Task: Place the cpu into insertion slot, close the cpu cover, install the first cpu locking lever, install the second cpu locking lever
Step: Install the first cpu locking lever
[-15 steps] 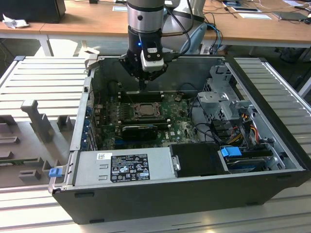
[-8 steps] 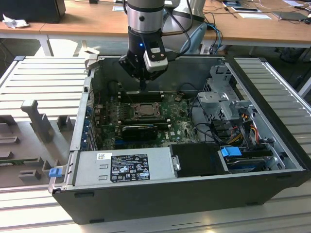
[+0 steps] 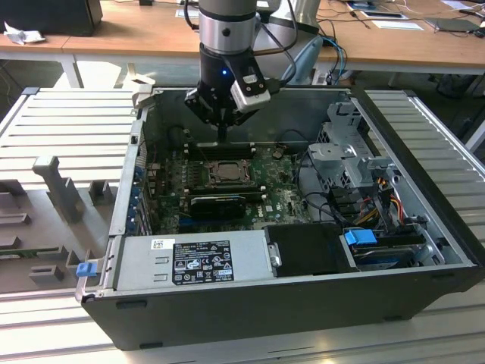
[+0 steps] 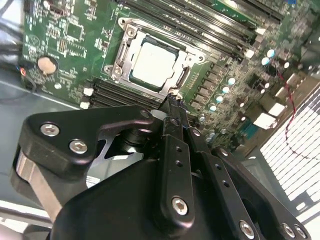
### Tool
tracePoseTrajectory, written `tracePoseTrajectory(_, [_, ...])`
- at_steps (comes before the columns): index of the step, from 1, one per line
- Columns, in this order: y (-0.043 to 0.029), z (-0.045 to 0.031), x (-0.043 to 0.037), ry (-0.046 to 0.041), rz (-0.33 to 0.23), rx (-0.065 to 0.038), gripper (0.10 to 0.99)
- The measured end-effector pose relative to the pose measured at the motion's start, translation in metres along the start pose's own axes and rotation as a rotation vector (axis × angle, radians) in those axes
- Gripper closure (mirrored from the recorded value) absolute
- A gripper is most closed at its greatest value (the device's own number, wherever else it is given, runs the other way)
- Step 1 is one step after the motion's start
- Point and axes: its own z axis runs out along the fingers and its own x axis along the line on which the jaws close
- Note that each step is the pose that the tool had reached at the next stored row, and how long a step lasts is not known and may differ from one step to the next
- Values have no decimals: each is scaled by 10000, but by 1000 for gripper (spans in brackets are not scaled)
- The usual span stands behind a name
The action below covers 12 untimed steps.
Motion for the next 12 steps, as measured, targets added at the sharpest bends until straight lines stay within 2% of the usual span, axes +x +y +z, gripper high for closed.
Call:
tracePoseTrajectory(4, [-3,14,19,16,-355,3,980])
tracePoseTrajectory(9, [-16,30,185,-22,-354,0,980])
tracePoseTrajectory(12, [-31,78,338,-76,-358,-3,980])
